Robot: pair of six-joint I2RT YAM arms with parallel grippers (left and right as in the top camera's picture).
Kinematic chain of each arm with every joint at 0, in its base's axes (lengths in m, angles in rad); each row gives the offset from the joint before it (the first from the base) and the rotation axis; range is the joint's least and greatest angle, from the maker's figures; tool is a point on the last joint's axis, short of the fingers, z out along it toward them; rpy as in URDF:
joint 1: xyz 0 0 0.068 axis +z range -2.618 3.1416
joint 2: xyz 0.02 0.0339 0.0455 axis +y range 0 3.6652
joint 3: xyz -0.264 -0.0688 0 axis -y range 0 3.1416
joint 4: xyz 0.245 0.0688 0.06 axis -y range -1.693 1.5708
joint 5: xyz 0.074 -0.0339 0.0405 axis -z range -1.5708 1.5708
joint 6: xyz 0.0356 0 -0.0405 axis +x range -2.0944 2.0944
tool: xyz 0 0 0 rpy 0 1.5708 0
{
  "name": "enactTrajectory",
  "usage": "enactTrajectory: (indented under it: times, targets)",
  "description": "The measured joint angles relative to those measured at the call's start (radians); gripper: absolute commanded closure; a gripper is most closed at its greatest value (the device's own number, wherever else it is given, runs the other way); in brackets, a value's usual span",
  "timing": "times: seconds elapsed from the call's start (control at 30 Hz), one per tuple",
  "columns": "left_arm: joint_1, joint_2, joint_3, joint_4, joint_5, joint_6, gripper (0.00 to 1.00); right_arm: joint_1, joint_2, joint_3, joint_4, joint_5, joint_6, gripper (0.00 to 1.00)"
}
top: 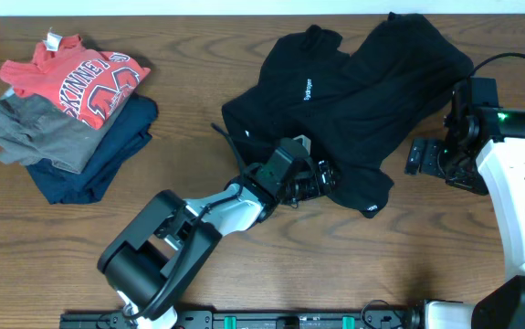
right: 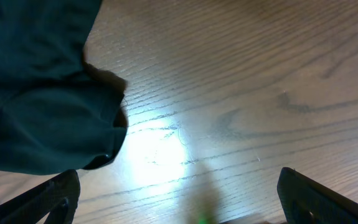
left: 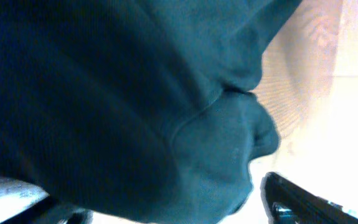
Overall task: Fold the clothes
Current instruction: 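Grasp the shirt's left edge with the left gripper and pull it left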
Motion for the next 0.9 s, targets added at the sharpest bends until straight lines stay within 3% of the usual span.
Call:
enactTrajectory:
  times: [0.03, 0.07, 0.27, 0.43, 0.47, 0.53, 0.57, 0.7, 0.9]
  targets:
    - [-0.001, 0.005, 0.000, -0.001, -0.001, 0.000, 0.89, 0.000, 0.000, 0.000, 0.000, 0.000, -0.001, 0.01]
    - [-0.001, 0.012, 0.000, -0.006, -0.005, -0.004, 0.94, 0.000, 0.000, 0.000, -0.001, 0.000, -0.002, 0.01]
    - [0.055, 0.010, 0.003, -0.114, -0.003, 0.021, 0.94, -0.002, 0.000, 0.000, 0.000, 0.000, -0.004, 0.01]
    - [0.262, -0.093, 0.005, -0.360, -0.010, 0.165, 0.94, -0.022, 0.000, 0.000, -0.010, -0.003, -0.022, 0.01]
    - [0.327, -0.127, 0.005, -0.397, -0.014, 0.191, 0.78, -0.031, 0.000, 0.000, -0.012, -0.003, -0.026, 0.01]
    - [0.443, -0.198, 0.006, -0.462, -0.026, 0.232, 0.08, -0.038, 0.000, 0.000, -0.013, 0.000, -0.031, 0.01]
    - [0.503, -0.223, 0.006, -0.481, -0.034, 0.244, 0.02, -0.040, 0.000, 0.000, -0.012, -0.004, -0.033, 0.01]
    - [0.668, -0.306, 0.008, -0.600, -0.026, 0.269, 0.02, -0.042, 0.000, 0.000, -0.004, -0.005, -0.039, 0.01]
    - [0.657, -0.302, 0.002, -0.796, -0.002, 0.301, 0.02, -0.042, 0.000, 0.000, 0.000, -0.008, -0.048, 0.01]
